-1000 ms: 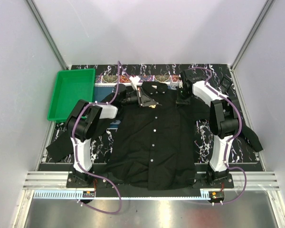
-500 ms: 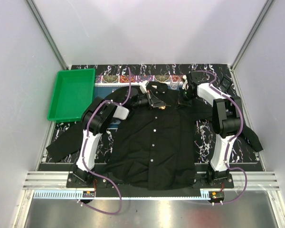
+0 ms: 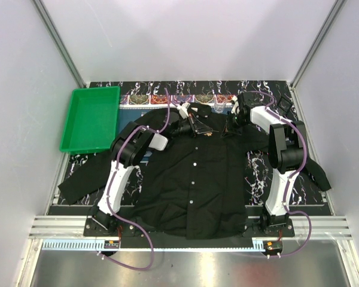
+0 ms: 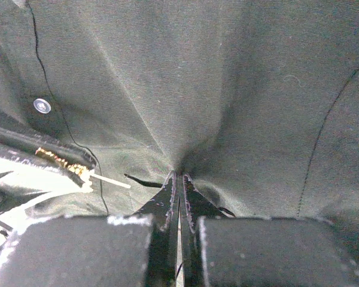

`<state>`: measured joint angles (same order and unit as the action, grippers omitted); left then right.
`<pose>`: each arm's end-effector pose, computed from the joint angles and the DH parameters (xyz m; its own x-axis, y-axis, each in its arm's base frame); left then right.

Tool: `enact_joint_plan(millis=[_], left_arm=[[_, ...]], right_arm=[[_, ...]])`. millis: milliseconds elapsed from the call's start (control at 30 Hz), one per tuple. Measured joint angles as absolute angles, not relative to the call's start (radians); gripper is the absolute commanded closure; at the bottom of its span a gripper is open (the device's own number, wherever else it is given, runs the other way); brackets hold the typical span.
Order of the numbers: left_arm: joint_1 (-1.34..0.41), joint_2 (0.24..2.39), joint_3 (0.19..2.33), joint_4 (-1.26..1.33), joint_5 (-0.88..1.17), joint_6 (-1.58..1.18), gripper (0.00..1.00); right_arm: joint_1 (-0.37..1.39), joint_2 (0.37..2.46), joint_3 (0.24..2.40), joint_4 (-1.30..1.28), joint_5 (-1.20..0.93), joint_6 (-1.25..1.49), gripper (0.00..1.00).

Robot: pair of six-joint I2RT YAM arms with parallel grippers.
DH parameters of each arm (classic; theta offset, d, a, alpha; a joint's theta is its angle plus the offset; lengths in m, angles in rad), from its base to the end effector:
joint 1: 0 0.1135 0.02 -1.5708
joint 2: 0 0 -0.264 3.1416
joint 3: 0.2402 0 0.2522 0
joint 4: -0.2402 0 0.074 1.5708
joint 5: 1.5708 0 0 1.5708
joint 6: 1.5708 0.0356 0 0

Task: Pin the brooch onto the clothing
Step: Pin the brooch to the clothes.

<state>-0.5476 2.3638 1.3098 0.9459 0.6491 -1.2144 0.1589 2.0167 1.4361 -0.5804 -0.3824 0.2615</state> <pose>0.4012 -0.2699 0.1044 -0.9017 -0.3246 -0.2857 0.2374 0.1808 -0.9544 0.4069 0.0787 0.1693 -0.9508 0.0906 -0.2964 -0.0495 0.8997 0.4336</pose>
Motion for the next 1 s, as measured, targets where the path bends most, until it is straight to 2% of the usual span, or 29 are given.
enact_joint_plan(millis=[1000], left_arm=[[-0.567, 2.431, 1.394, 0.911, 0.624, -1.230, 1.00]], right_arm=[[0.121, 1.994, 1.373, -0.490, -0.484, 0.224, 1.00]])
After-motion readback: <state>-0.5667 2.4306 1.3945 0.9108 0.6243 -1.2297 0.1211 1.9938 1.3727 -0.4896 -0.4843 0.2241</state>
